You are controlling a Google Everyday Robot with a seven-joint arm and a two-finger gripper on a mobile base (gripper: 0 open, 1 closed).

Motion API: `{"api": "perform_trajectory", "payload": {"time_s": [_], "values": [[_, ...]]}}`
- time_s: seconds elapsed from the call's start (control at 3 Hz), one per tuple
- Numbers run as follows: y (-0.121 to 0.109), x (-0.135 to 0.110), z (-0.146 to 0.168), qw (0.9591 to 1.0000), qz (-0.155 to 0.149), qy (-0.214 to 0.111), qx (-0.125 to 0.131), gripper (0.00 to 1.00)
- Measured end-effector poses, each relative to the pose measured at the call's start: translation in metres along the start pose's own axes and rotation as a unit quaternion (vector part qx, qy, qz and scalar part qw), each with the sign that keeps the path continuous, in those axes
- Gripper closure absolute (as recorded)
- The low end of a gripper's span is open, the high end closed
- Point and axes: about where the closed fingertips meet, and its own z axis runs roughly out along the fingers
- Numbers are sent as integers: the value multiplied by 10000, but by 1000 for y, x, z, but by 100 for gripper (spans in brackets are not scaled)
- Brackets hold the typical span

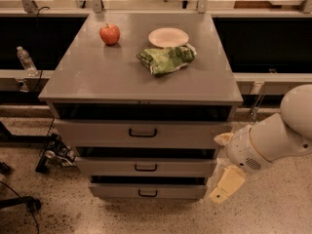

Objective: Open middle drawer

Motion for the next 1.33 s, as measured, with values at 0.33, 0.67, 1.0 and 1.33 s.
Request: {"api": "perform_trajectory", "payload": {"time_s": [0.33,0.67,1.0,1.33], "values": [[0,0,0,10000,0,0,0,0],[3,3,15,9999,-141,2,-93,0],[7,3,50,9984,-390,-181,-372,0],[9,5,86,9946,-692,-439,-629,0]]}}
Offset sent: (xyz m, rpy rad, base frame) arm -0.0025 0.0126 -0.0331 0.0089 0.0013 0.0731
